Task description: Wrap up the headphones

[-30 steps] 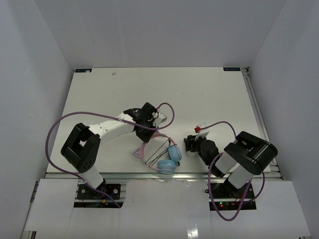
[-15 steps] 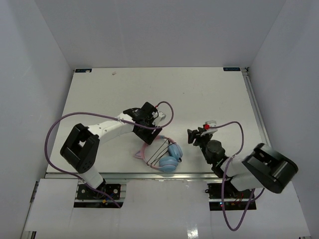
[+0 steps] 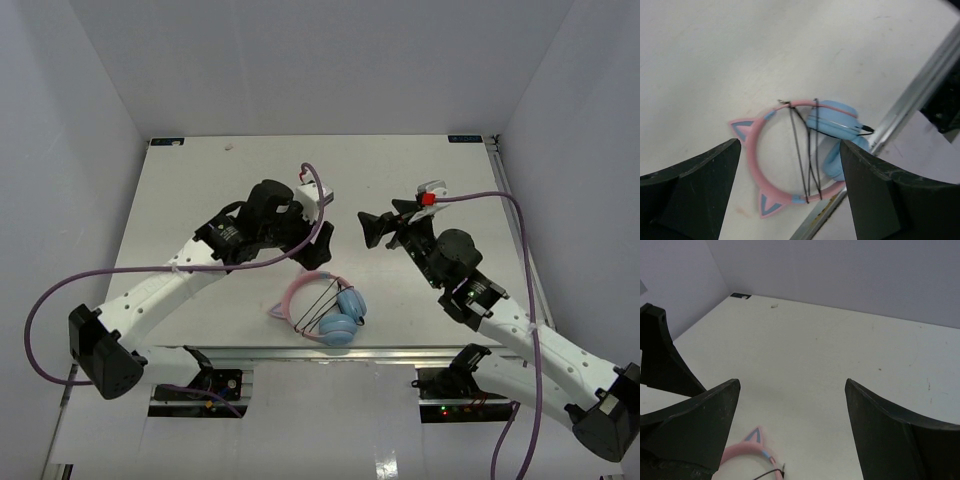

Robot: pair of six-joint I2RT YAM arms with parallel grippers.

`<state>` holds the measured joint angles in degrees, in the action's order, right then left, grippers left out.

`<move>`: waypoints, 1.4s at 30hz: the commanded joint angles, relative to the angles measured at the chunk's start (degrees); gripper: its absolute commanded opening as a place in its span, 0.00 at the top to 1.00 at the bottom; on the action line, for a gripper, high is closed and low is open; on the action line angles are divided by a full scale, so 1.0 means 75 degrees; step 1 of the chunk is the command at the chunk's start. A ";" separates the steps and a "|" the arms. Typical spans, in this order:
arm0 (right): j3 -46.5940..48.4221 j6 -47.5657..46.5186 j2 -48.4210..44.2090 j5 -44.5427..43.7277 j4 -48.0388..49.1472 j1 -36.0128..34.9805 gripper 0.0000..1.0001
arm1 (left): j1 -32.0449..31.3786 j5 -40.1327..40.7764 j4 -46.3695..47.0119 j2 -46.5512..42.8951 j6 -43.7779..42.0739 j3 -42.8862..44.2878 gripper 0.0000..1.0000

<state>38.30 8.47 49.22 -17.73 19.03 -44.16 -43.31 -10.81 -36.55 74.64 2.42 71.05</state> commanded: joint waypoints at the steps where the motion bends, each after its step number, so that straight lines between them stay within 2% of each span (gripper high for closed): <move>1: -0.0236 -0.0630 -0.0790 0.0548 -0.1794 0.0005 0.07 | -0.0775 -0.0482 0.0074 0.0055 0.0427 -0.0426 0.09; 5: -0.0837 -0.0503 -0.1717 0.0636 -0.1410 0.0005 0.07 | -0.1011 -0.0379 0.0360 0.0314 0.0494 -0.0672 0.09; 9: -0.1126 -0.0480 -0.2488 0.0178 -0.1257 0.0005 0.07 | -0.1335 -0.0332 0.0416 0.0758 0.0592 -0.0669 0.09; 19: -0.1659 -0.0346 -0.4009 -0.0536 -0.1178 0.0005 0.07 | -0.2541 0.0894 0.0414 0.1509 0.0979 -0.0615 0.08; 24: -0.1748 -0.0306 -0.4321 -0.0614 -0.1167 0.0005 0.08 | -0.2882 0.1420 0.0294 0.1462 0.1144 -0.0764 0.09; 26: -0.1776 -0.0297 -0.4407 -0.0633 -0.1176 0.0005 0.08 | -0.3150 0.2037 0.0236 0.1299 0.1230 -0.0831 0.10; 32: -0.1802 -0.0297 -0.4418 -0.0693 -0.1167 0.0005 0.08 | -0.3953 0.2685 -0.0143 0.0770 0.1633 -0.1116 0.21; 37: -0.1790 -0.0308 -0.4414 -0.0667 -0.1167 0.0005 0.08 | -0.4802 0.3400 -0.0232 0.0591 0.1888 -0.1473 0.21; 42: -0.1807 -0.0313 -0.4455 -0.0670 -0.1167 0.0005 0.08 | -0.4873 0.3716 0.0010 0.0886 0.1578 -0.1465 0.21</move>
<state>24.58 5.85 16.47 -21.76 7.79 -44.16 -79.59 12.36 -37.72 81.34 15.04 60.42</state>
